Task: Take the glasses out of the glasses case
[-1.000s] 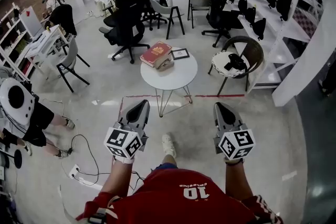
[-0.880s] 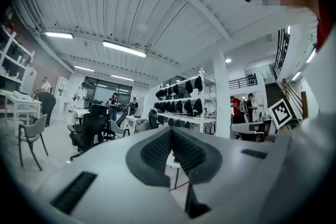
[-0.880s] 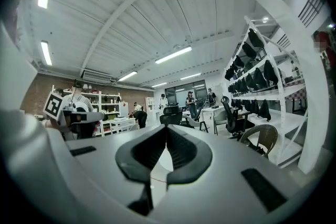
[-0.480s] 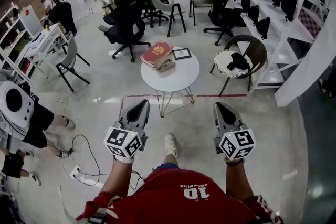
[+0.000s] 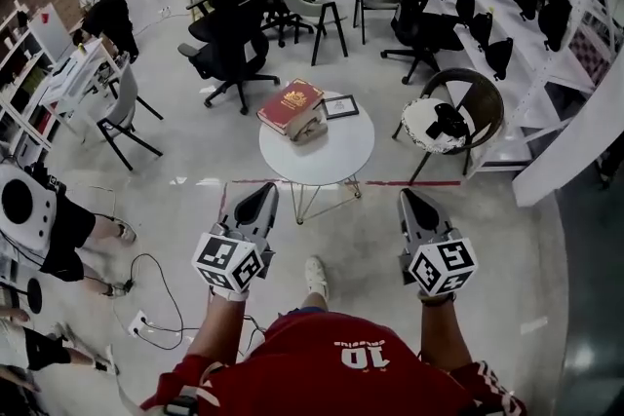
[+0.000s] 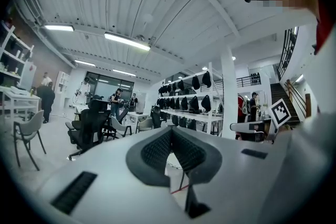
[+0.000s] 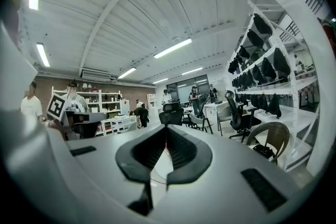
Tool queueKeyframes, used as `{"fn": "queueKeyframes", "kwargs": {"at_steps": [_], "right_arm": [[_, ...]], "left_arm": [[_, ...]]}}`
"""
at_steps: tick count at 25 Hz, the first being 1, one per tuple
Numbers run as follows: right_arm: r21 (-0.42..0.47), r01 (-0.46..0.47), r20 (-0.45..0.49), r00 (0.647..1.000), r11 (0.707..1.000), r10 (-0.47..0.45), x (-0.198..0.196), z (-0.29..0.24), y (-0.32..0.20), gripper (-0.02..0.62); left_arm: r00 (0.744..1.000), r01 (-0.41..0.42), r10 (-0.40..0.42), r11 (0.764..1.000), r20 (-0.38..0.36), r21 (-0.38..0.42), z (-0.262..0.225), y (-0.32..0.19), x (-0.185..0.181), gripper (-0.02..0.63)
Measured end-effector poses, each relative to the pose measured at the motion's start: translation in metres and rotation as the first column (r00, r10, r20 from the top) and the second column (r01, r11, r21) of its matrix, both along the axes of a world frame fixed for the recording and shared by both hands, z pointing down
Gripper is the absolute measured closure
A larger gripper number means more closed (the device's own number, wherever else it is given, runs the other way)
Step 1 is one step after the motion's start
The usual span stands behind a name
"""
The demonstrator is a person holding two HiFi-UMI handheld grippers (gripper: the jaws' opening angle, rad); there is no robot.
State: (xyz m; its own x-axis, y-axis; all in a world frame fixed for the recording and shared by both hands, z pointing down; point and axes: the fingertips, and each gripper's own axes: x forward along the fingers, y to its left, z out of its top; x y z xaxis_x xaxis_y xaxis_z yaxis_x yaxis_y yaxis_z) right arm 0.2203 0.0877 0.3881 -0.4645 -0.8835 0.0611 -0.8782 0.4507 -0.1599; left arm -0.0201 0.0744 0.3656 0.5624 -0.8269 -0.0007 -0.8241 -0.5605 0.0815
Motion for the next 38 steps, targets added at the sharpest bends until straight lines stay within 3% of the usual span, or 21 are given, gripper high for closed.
{"fn": "queueKeyframes", "kwargs": {"at_steps": [22, 29, 38], "right_arm": [[-0.03, 0.098, -0.032, 0.995, 0.995, -0.098, -0.083, -0.025, -0.21, 0.577], [-0.045, 0.099, -0.044, 0.994, 0.994, -0.101, -0.116, -0.016, -0.246, 0.577], [-0.059, 0.091, -0.089, 0.991, 0.994, -0.096, -0.131, -0.013, -0.266, 0.578]], "left_arm": [[0.999, 0.044, -0.044, 0.999, -0.017, -0.03, -0.013, -0.2, -0.072, 0.598], [0.999, 0.034, -0.036, 0.998, -0.038, -0.05, 0.004, -0.242, -0.101, 0.598], [0.996, 0.024, -0.028, 0.998, -0.09, -0.05, 0.012, -0.268, -0.117, 0.598]]}}
